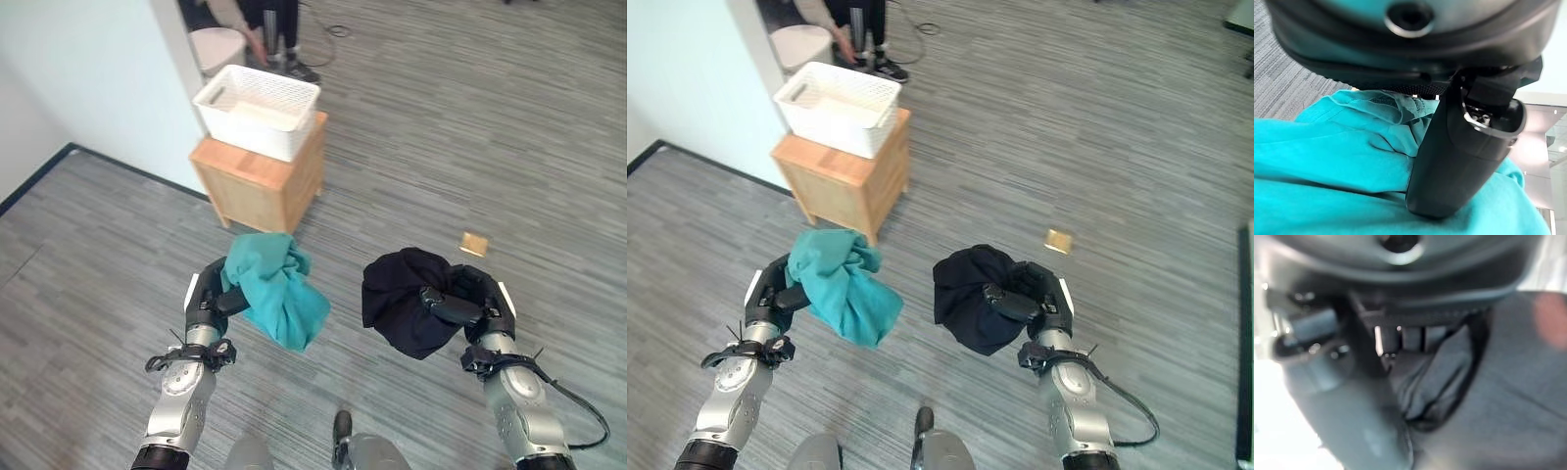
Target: Pick up bed clothes into laundry basket.
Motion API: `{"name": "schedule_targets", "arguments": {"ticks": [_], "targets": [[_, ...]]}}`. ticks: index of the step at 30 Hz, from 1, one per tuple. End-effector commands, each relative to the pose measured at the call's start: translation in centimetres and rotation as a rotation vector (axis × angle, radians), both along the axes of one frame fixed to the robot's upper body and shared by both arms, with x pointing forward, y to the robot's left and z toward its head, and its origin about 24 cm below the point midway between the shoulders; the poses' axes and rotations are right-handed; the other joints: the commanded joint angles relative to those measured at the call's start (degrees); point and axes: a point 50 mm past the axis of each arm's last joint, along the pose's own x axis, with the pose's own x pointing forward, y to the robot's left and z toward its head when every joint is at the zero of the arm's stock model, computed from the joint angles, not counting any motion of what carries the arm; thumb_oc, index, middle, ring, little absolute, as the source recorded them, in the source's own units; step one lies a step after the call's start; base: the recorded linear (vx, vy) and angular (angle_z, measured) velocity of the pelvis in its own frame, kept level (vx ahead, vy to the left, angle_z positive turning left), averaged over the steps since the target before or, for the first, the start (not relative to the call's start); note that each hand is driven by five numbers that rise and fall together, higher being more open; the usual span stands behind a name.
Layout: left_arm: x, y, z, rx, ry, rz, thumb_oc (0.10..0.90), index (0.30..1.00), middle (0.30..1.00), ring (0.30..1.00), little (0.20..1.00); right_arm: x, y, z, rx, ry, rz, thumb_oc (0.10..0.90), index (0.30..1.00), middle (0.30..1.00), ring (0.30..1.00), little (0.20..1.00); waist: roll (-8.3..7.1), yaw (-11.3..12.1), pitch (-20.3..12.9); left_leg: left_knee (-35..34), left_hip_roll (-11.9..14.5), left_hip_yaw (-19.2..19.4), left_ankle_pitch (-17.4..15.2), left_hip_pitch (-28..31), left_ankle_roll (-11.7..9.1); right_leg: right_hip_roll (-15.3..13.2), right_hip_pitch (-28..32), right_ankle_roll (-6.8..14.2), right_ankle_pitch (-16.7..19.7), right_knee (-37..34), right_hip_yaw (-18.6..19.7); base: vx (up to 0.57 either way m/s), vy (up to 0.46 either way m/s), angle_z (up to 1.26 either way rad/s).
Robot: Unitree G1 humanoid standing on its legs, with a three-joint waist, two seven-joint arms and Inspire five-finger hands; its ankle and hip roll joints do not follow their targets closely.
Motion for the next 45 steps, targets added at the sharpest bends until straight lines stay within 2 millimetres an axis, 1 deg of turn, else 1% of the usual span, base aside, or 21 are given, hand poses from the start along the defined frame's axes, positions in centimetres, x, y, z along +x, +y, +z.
{"name": "schedule_targets", "arguments": {"ticks": [1, 5, 9, 16, 19, 20, 25, 28, 29, 30, 31, 34, 35, 37, 38, 39, 41, 42, 43, 44, 45], "targets": [[0.7, 0.9, 5.6, 0.044, -0.278, -0.027, 0.400, 0.300, 0.300, 0.300, 0.300, 0.4, 0.2, 4.2, -0.055, -0.241, 0.017, 0.400, 0.300, 0.300, 0.300, 0.300, 0.20, 2.05, -6.82, -5.98, -3.31, -2.45, -2.11, 2.46, 1.69, -4.56, 1.29, 10.25, 1.41, -3.78, 2.44, 0.12, 0.053, 0.30], [0.0, 0.9, 5.2, 0.045, -0.256, -0.043, 0.400, 0.300, 0.300, 0.300, 0.300, 0.1, 0.3, 3.6, -0.042, -0.225, 0.006, 0.400, 0.300, 0.300, 0.300, 0.300, 1.06, 1.34, -8.22, -10.39, -4.19, -5.20, -1.68, 4.86, 2.39, -6.16, 1.58, 10.80, 0.88, -1.27, 1.01, 0.07, 0.049, 0.31], [-0.4, 1.1, 5.5, 0.057, -0.266, -0.056, 0.400, 0.300, 0.300, 0.300, 0.300, 0.3, 0.6, 3.5, -0.056, -0.216, 0.015, 0.400, 0.300, 0.300, 0.300, 0.300, 1.69, 1.02, -7.31, -10.79, -4.50, -6.83, -1.91, 6.02, 3.26, -6.75, -0.48, 10.81, -0.03, 3.26, 3.20, -0.02, 0.059, 0.35], [-1.1, 2.7, 5.1, 0.060, -0.250, 0.036, 0.400, 0.300, 0.300, 0.300, 0.300, 0.9, 1.6, 3.8, -0.016, -0.243, 0.043, 0.400, 0.300, 0.300, 0.300, 0.300, 1.12, 2.80, -7.82, -11.09, -4.72, -6.59, -2.21, 6.64, 3.19, -6.35, 2.39, 10.64, 0.38, -2.40, 2.79, -0.01, 0.002, 0.07], [-2.0, 4.4, 4.7, 0.081, -0.229, 0.125, 0.400, 0.300, 0.300, 0.300, 0.300, 0.3, 1.2, 3.1, -0.005, -0.218, 0.021, 0.400, 0.300, 0.300, 0.300, 0.300, 0.56, 3.12, -8.07, -11.60, -4.52, -6.31, -2.22, 7.09, 3.07, -6.00, 3.06, 10.69, 0.81, -3.78, 2.67, 0.00, -0.003, -0.03], [-2.7, 6.7, 1.2, 0.028, -0.082, 0.301, 0.400, 0.300, 0.300, 0.300, 0.300, -1.8, -1.3, -0.2, -0.074, -0.043, -0.094, 0.400, 0.300, 0.300, 0.300, 0.300, 1.20, 0.89, -10.63, -15.15, -1.25, -3.33, 0.32, 9.70, 0.84, -3.29, 5.94, 9.59, 0.89, -8.36, 1.74, -0.01, -0.005, -0.04], [-3.2, 7.3, 1.1, 0.054, -0.073, 0.308, 0.400, 0.300, 0.300, 0.300, 0.300, -1.7, -1.6, 0.1, -0.058, -0.062, -0.118, 0.400, 0.300, 0.300, 0.300, 0.300, 1.10, 1.06, -10.60, -15.51, -1.30, -3.04, 0.36, 9.86, 0.85, -3.30, 6.20, 9.81, 1.36, -9.36, 1.88, 0.01, 0.002, 0.00], [-3.0, 7.8, 1.8, 0.101, -0.093, 0.309, 0.400, 0.300, 0.300, 0.300, 0.300, -1.5, -1.7, 0.3, -0.078, -0.064, -0.095, 0.400, 0.300, 0.300, 0.300, 0.300, 0.95, 1.22, -10.69, -15.85, -1.30, -2.94, 0.43, 10.12, 0.79, -3.34, 6.61, 9.95, 1.52, -9.84, 1.86, 0.03, 0.011, -0.04], [-1.9, 8.5, 3.9, 0.173, -0.161, 0.298, 0.400, 0.300, 0.300, 0.300, 0.300, -0.6, -2.2, 1.7, -0.139, -0.095, -0.070, 0.400, 0.300, 0.300, 0.300, 0.300, 0.87, 1.25, -10.93, -16.05, -1.32, -2.88, 0.53, 10.13, 0.70, -3.39, 6.52, 10.10, 1.66, -9.85, 1.88, 0.01, 0.012, -0.08], [-1.8, 8.5, 3.9, 0.173, -0.164, 0.299, 0.400, 0.300, 0.300, 0.300, 0.300, -0.5, -2.2, 1.8, -0.139, -0.098, -0.071, 0.400, 0.300, 0.300, 0.300, 0.300, 0.85, 1.25, -10.76, -16.07, -1.33, -2.87, 0.55, 10.12, 0.70, -3.40, 6.49, 10.11, 1.66, -9.83, 1.89, 0.02, 0.022, -0.08], [-0.9, 9.2, 6.2, 0.242, -0.238, 0.294, 0.400, 0.300, 0.300, 0.300, 0.300, 0.4, -2.7, 3.6, -0.179, -0.154, -0.057, 0.400, 0.300, 0.300, 0.300, 0.300, 0.76, 1.21, -10.94, -16.32, -1.38, -2.77, 0.64, 10.10, 0.63, -3.48, 6.41, 10.26, 1.77, -9.87, 2.02, 0.01, 0.016, -0.05], [0.0, 9.6, 8.7, 0.293, -0.325, 0.294, 0.400, 0.300, 0.300, 0.300, 0.300, 1.5, -3.0, 6.0, -0.225, -0.233, -0.052, 0.400, 0.300, 0.300, 0.300, 0.300, 0.63, 1.08, -11.02, -16.56, -1.53, -2.64, 0.65, 10.13, 0.66, -3.69, 6.25, 10.53, 2.09, -9.96, 2.33, 0.02, 0.021, -0.04], [0.6, 9.8, 10.4, 0.315, -0.383, 0.302, 0.400, 0.300, 0.300, 0.300, 0.300, 2.1, -3.1, 8.0, -0.258, -0.303, -0.052, 0.400, 0.300, 0.300, 0.300, 0.300, 0.59, 0.96, -11.09, -16.44, -1.73, -2.47, 0.56, 9.87, 0.76, -3.90, 5.86, 10.77, 2.45, -10.03, 2.62, 0.02, 0.037, -0.08], [0.8, 9.9, 10.9, 0.312, -0.401, 0.309, 0.400, 0.300, 0.300, 0.300, 0.300, 2.3, -2.9, 9.2, -0.269, -0.351, -0.047, 0.400, 0.300, 0.300, 0.300, 0.300, 0.56, 0.87, -10.84, -16.06, -2.07, -2.37, 0.04, 9.79, 1.02, -4.20, 5.60, 11.00, 2.46, -9.78, 2.94, 0.02, 0.048, -0.06], [0.8, 9.9, 10.9, 0.311, -0.402, 0.309, 0.400, 0.300, 0.300, 0.300, 0.300, 2.4, -2.9, 9.2, -0.269, -0.351, -0.048, 0.400, 0.300, 0.300, 0.300, 0.300, 0.54, 0.92, -10.79, -15.94, -2.10, -2.30, -0.04, 9.72, 1.06, -4.24, 5.52, 11.04, 2.42, -9.69, 3.02, 0.03, 0.076, -0.05], [0.7, 9.8, 11.1, 0.289, -0.416, 0.310, 0.400, 0.300, 0.300, 0.300, 0.300, 2.5, -2.6, 10.0, -0.289, -0.382, -0.035, 0.400, 0.300, 0.300, 0.300, 0.300, 0.58, 0.89, -10.20, -14.94, -2.67, -2.36, -0.95, 9.37, 1.85, -4.92, 4.69, 11.25, 2.09, -7.62, 3.74, 0.00, 0.074, -0.06], [0.7, 9.5, 11.1, 0.259, -0.424, 0.310, 0.400, 0.300, 0.300, 0.300, 0.300, 2.6, -2.0, 10.2, -0.313, -0.384, -0.007, 0.400, 0.300, 0.300, 0.300, 0.300, 1.06, 0.92, -8.78, -13.19, -3.01, -2.06, -2.38, 8.80, 3.14, -5.93, 0.95, 11.79, 1.45, -0.51, 4.49, -0.03, 0.096, -0.14], [0.7, 9.6, 11.1, 0.258, -0.425, 0.311, 0.400, 0.300, 0.300, 0.300, 0.300, 2.7, -1.9, 10.2, -0.314, -0.385, -0.007, 0.400, 0.300, 0.300, 0.300, 0.300, 1.05, 1.03, -8.79, -12.90, -3.08, -1.90, -2.55, 8.55, 3.23, -6.07, 0.22, 11.86, 0.99, 0.56, 4.80, -0.09, 0.127, -0.30], [0.8, 9.3, 11.0, 0.241, -0.423, 0.302, 0.400, 0.300, 0.300, 0.300, 0.300, 2.7, -1.5, 10.1, -0.327, -0.380, 0.015, 0.400, 0.300, 0.300, 0.300, 0.300, 1.78, 0.32, -6.50, -12.08, -3.10, -1.91, -3.18, 8.54, 4.21, -6.60, -5.04, 13.09, 2.96, 10.66, 6.09, -0.07, 0.112, -0.30], [1.0, 9.1, 10.8, 0.234, -0.417, 0.294, 0.400, 0.300, 0.300, 0.300, 0.300, 2.6, -1.4, 9.8, -0.329, -0.367, 0.016, 0.400, 0.300, 0.300, 0.300, 0.300, 2.00, -0.36, -5.43, -11.76, -3.10, -2.36, -3.21, 8.53, 4.51, -6.05, -7.51, 13.58, 4.44, 14.98, 7.65, -0.02, 0.099, -0.20], [1.1, 9.0, 10.8, 0.229, -0.418, 0.292, 0.400, 0.300, 0.300, 0.300, 0.300, 2.6, -1.4, 9.3, -0.330, -0.350, 0.011, 0.400, 0.300, 0.300, 0.300, 0.300, 2.01, -0.88, -4.65, -11.70, -3.17, -2.73, -3.62, 8.93, 4.38, -6.16, -10.25, 13.46, 5.13, 15.29, 8.60, 0.13, -0.022, 0.00]]}}
